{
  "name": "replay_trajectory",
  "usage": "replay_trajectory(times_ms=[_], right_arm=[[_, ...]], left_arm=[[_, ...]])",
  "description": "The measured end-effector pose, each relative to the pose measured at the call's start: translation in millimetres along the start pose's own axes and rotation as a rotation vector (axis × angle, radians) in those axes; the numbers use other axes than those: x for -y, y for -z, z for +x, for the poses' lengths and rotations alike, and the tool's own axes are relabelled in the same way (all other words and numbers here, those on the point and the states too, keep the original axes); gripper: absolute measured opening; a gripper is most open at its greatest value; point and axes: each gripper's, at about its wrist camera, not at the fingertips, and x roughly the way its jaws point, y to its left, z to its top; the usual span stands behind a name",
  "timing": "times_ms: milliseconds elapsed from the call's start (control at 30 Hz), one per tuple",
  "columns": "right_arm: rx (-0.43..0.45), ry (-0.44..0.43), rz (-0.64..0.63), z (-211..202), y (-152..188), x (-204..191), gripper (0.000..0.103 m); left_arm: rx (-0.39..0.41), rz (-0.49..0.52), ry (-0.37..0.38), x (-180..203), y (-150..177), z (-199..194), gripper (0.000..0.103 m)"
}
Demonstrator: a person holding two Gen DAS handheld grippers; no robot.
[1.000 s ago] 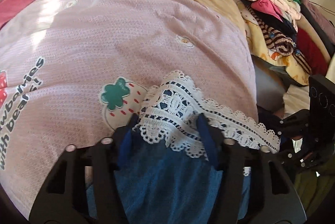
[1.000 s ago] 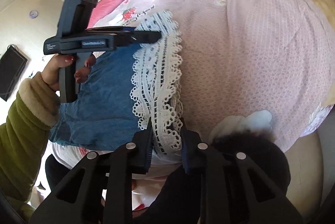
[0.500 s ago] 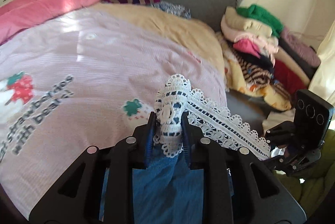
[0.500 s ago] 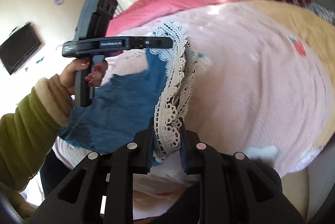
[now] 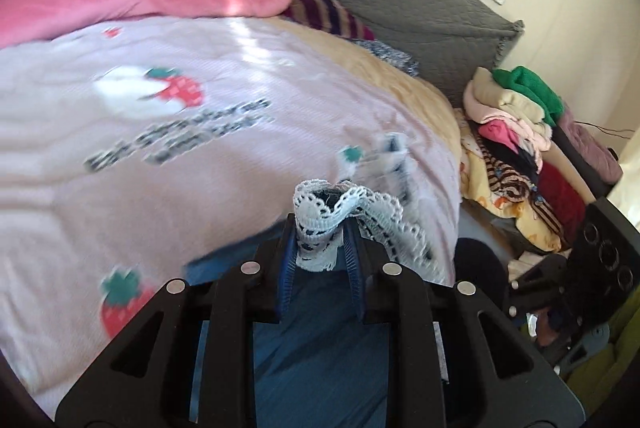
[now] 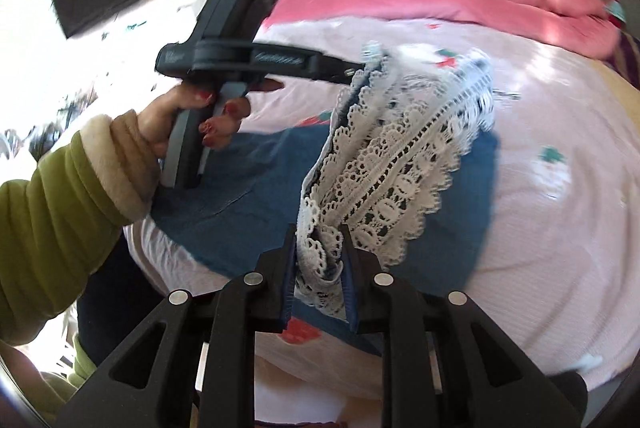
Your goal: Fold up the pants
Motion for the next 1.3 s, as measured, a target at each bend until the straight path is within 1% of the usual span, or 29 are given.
replay_trajectory(times_ms=[33,100,200,233,267,367,433,467,500,533,567,600,633,667,700,733,767,800,833,867,900,967,1033,1100,1133,1200,1233,1267,1300], right_arm=[[-0.012,-0.003,-0.017,8,-3,-8,0.017],[-0.047,-0.038,-0.05,24,-6,-24,0.011],[-0.091,-0.028,-0.103,43,-2,-41,0.011],[-0.108,-0.045,-0.104,49,0,-44,0.011],[-0.129,-0.076,-0.097,57,1,-50,0.011],[-0.17,-0.105,-0.102,64,9,-56,0.012],[-0.182,-0.144,-0.081,58,11,-54,0.012],[-0.175,-0.157,-0.073,53,11,-53,0.012],[-0.157,-0.151,-0.068,45,9,-49,0.013],[-0.138,-0.143,-0.064,35,5,-43,0.019],[-0.113,-0.134,-0.055,26,1,-37,0.026],[-0.078,-0.117,-0.04,15,-4,-28,0.04],[-0.042,-0.092,-0.024,6,-12,-17,0.047],[-0.015,-0.063,-0.012,-1,-20,-6,0.047],[0.008,-0.014,0.005,-6,-30,8,0.047],[0.012,0.022,0.015,-6,-40,20,0.05],[0.004,0.038,0.014,-5,-47,29,0.053],[0.003,0.077,0.009,1,-60,41,0.055],[-0.006,0.096,-0.001,6,-69,49,0.057],[-0.023,0.113,-0.015,16,-82,57,0.058],[-0.027,0.124,-0.019,22,-87,63,0.058],[-0.062,0.092,-0.017,43,-106,77,0.058],[-0.087,0.059,-0.002,60,-120,87,0.058],[-0.121,0.021,0.014,78,-127,96,0.058],[-0.143,0.004,0.017,86,-128,96,0.058],[-0.186,0.01,0.023,105,-132,98,0.058],[-0.209,-0.004,0.017,113,-131,100,0.046],[-0.235,-0.028,0.008,118,-128,98,0.028],[-0.262,-0.052,0.003,123,-124,94,0.009]], left_arm=[[-0.004,-0.006,-0.014,-3,4,-3,0.016],[-0.024,-0.028,-0.042,-11,13,-7,0.016],[-0.054,-0.046,-0.102,-21,26,-11,0.016],[-0.068,-0.05,-0.127,-24,30,-12,0.017],[-0.081,-0.066,-0.139,-28,35,-13,0.02],[-0.074,-0.097,-0.155,-36,44,-20,0.038],[-0.051,-0.114,-0.164,-38,47,-31,0.041],[-0.039,-0.119,-0.176,-38,48,-36,0.042],[-0.023,-0.129,-0.194,-37,48,-43,0.047],[-0.01,-0.139,-0.217,-35,50,-50,0.05],[-0.002,-0.142,-0.248,-32,51,-56,0.055],[0.005,-0.137,-0.284,-25,54,-63,0.059],[0.014,-0.125,-0.323,-16,58,-69,0.06],[0.023,-0.119,-0.339,-10,61,-73,0.064],[0.027,-0.123,-0.346,0,68,-77,0.068],[0.019,-0.132,-0.373,11,75,-79,0.069],[0.017,-0.135,-0.388,18,79,-80,0.07],[0.027,-0.14,-0.385,27,84,-82,0.07],[0.045,-0.155,-0.36,38,91,-83,0.071],[0.059,-0.173,-0.325,47,98,-84,0.071],[0.068,-0.194,-0.299,53,102,-83,0.071],[0.064,-0.222,-0.252,66,111,-75,0.071],[0.043,-0.24,-0.248,75,116,-64,0.071],[0.028,-0.255,-0.246,79,118,-54,0.071],[0.015,-0.278,-0.252,79,120,-48,0.071],[-0.022,-0.335,-0.24,75,123,-35,0.07],[-0.034,-0.348,-0.232,74,125,-31,0.068],[-0.053,-0.347,-0.24,75,127,-26,0.061],[-0.064,-0.342,-0.259,76,129,-23,0.05]])
